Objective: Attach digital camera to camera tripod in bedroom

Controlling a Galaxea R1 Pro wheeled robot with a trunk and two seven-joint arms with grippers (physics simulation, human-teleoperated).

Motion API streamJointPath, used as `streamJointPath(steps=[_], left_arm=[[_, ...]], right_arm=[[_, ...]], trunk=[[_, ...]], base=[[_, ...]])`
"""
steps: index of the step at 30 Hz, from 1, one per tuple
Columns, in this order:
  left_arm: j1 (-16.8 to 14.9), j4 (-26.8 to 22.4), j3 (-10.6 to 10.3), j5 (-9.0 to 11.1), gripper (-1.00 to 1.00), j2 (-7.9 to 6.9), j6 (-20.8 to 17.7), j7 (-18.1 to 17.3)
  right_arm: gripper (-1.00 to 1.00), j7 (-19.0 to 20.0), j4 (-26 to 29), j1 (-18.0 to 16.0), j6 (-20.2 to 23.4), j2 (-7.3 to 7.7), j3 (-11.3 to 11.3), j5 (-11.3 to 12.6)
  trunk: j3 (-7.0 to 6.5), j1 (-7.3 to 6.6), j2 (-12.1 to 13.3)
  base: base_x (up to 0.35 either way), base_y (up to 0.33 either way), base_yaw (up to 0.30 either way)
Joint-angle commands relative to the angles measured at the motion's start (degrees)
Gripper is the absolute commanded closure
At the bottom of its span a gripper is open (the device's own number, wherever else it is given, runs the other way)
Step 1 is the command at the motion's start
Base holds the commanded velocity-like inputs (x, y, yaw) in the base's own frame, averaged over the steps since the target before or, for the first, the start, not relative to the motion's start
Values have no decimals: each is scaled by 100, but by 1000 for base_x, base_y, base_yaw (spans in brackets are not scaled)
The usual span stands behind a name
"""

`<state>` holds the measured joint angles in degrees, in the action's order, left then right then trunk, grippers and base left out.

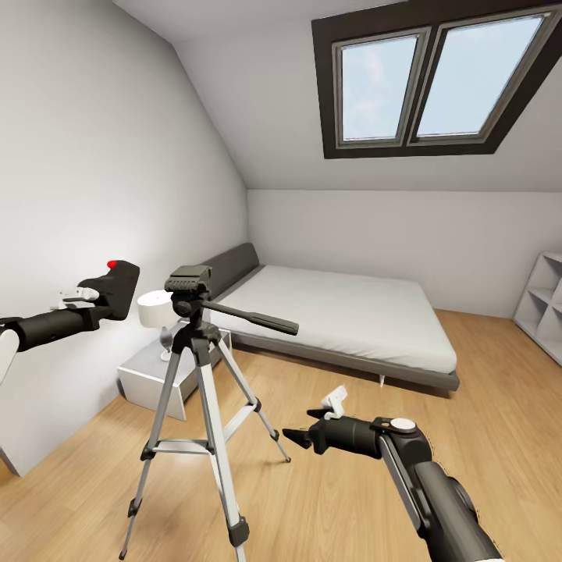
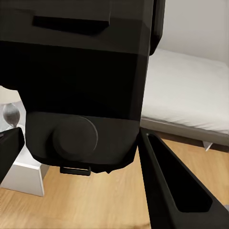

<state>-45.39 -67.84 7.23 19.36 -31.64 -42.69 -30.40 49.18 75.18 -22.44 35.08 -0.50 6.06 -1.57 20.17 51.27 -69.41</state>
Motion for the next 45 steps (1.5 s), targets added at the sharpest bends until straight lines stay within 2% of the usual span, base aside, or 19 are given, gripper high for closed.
streamJointPath(steps=[1,2,5,9,10,15,23,26,29,32,34,38,45], left_arm=[[-5,-2,7,9,100,0,-31,-26],[-5,-2,7,9,100,0,-31,-26],[-10,-2,7,11,100,-3,-50,-27],[-37,13,8,8,100,-13,-97,-22],[-37,13,8,8,100,-13,-97,-22],[-71,101,16,4,100,-45,-125,-77],[-87,148,19,-7,100,-64,-132,-252],[-94,156,21,-9,100,-71,-133,-295],[-98,161,27,-10,100,-83,-134,-319],[-99,162,29,-10,100,-97,-134,-328],[-104,164,31,-10,100,-110,-134,-338],[-108,165,32,-11,100,-118,-134,-343],[-110,165,33,-11,100,-127,-135,-344]], right_arm=[[-100,20,8,19,34,-41,41,-23],[-100,20,8,19,34,-41,41,-23],[-100,-47,43,66,23,-151,242,-37],[-100,-386,165,101,29,-309,467,-15],[-100,-386,165,101,29,-309,467,-15],[-100,-850,249,129,67,-513,578,21],[-100,-1056,356,171,131,-630,640,43],[-100,-1134,416,267,152,-750,731,28],[-100,-1372,465,362,160,-840,884,22],[-100,-1595,490,400,162,-873,1018,28],[-100,-1884,511,443,164,-898,1254,39],[-100,-2080,524,541,160,-916,1535,42],[-100,-2183,531,623,164,-932,1717,48]], trunk=[[7,0,-5],[7,0,-5],[7,0,-5],[7,0,-5],[7,0,-5],[7,0,-5],[7,0,-5],[7,0,-5],[7,0,-5],[7,0,-5],[7,0,-5],[7,0,-5],[7,0,-5]], base=[[0,0,0],[0,0,0],[0,0,0],[0,0,0],[0,0,0],[0,0,0],[0,0,0],[0,0,0],[0,0,0],[0,0,0],[0,0,0],[0,0,0],[0,0,0]])
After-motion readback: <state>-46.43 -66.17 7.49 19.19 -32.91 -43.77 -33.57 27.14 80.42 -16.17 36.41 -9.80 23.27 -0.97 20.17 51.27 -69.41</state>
